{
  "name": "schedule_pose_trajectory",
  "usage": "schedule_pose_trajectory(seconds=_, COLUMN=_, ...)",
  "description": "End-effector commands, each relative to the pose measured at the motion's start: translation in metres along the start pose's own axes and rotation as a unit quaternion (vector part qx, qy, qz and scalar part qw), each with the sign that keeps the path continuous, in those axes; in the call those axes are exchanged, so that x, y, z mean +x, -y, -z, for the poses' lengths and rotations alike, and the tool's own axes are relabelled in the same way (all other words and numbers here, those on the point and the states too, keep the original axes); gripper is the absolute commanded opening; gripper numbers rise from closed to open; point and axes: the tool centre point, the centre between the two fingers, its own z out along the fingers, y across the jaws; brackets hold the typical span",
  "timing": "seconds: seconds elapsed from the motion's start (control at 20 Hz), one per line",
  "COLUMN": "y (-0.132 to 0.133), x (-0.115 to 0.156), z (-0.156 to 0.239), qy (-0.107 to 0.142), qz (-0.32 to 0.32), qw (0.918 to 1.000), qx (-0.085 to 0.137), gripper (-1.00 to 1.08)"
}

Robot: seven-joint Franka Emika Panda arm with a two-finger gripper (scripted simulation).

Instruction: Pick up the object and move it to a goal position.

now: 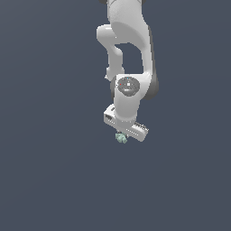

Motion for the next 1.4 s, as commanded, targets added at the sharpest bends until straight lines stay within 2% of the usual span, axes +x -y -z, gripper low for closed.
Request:
schedule_pose_trajectory(seconds=0.0, y=-0.001, x=-0.007, z=0.022, qy=0.0, qz=0.0, qw=1.0, qx=0.0, gripper=-1.0)
schedule_pose_trajectory(seconds=0.85, y=-0.009, x=-0.061, z=0.205, qy=-0.001, qz=0.0, qw=1.0, qx=0.0, gripper=-1.0)
schedule_pose_trajectory(seconds=1.35, y=-0.01, x=-0.078, z=0.271, qy=-0.001, qz=0.0, qw=1.0, qx=0.0, gripper=-1.0)
